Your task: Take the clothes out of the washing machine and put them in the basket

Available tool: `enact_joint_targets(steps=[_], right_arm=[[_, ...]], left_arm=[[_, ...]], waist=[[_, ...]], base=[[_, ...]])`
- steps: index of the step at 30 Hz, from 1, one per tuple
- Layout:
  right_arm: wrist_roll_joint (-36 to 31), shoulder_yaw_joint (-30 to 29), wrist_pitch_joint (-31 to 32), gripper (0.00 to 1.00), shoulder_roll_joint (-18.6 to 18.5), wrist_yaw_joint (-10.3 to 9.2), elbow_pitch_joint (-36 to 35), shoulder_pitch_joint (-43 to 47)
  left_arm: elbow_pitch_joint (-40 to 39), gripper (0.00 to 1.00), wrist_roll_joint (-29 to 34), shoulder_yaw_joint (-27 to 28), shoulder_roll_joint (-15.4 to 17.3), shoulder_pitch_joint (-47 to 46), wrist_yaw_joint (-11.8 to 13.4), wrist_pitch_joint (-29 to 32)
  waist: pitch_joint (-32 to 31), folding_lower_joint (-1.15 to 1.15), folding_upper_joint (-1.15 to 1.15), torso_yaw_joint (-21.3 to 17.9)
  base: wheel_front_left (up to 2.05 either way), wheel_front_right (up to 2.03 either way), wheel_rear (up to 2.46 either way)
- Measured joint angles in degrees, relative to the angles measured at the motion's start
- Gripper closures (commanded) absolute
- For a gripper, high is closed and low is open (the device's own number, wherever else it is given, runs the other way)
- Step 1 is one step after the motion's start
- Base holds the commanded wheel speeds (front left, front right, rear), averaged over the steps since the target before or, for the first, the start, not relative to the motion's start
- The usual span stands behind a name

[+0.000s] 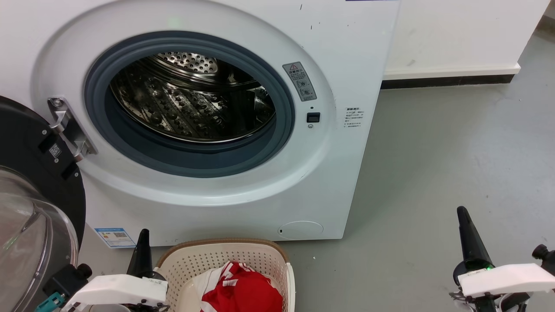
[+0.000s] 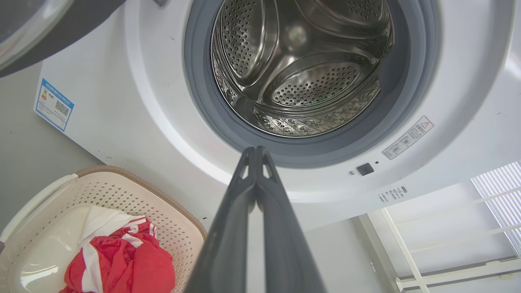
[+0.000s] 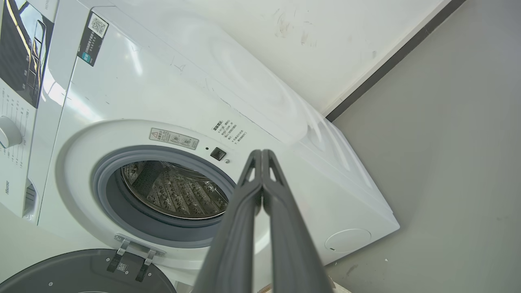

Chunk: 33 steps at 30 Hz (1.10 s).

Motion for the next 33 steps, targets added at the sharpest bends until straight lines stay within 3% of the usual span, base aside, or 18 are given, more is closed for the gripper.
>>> enact_joint_targets(steps=[33], right_arm=[[20.67,-1.46,5.06,1.00,-0.19,-0.01,3.23,-2.74]], left_arm=[[2.13,1.00,-21.27,0.97,0.02,-2.68,-2.44,4.98]], waist=[[0.00,0.00,0.00,0.97]], base=[[0.00,0.00,0.00]])
